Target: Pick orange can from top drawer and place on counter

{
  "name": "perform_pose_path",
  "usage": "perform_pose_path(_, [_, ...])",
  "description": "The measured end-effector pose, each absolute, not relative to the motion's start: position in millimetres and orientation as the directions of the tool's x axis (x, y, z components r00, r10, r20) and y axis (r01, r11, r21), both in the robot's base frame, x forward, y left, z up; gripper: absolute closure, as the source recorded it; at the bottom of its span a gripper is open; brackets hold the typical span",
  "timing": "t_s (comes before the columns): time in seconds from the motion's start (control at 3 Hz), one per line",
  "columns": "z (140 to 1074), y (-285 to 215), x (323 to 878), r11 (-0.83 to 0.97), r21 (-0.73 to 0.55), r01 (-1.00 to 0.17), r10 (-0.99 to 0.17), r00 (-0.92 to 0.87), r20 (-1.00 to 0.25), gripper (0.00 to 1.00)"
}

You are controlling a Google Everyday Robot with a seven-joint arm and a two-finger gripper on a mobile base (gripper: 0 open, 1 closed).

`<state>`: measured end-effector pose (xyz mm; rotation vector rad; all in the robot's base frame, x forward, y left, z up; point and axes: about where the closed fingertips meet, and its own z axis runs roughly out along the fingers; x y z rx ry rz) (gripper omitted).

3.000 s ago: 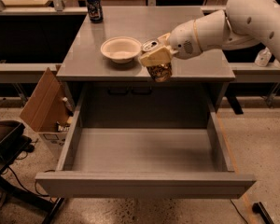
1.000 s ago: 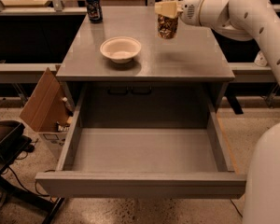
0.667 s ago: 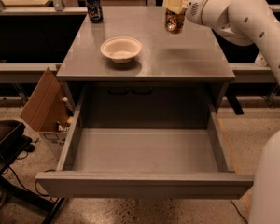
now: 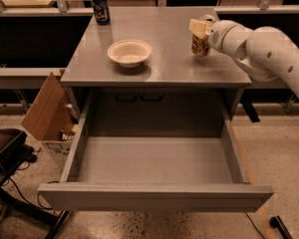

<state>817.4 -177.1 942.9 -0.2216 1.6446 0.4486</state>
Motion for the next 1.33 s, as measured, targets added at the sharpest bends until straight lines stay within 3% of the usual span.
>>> perform_pose_path(0.33, [939.8,-176.6,817.2,0.904,0.160,-0.397,0.116,-0.132,-0.984,1.00])
perform_pose_path(1.33, [938.3,-168.1,818.7,0.899,0.162,-0.407,0.117,-0.135,-0.984,0.28])
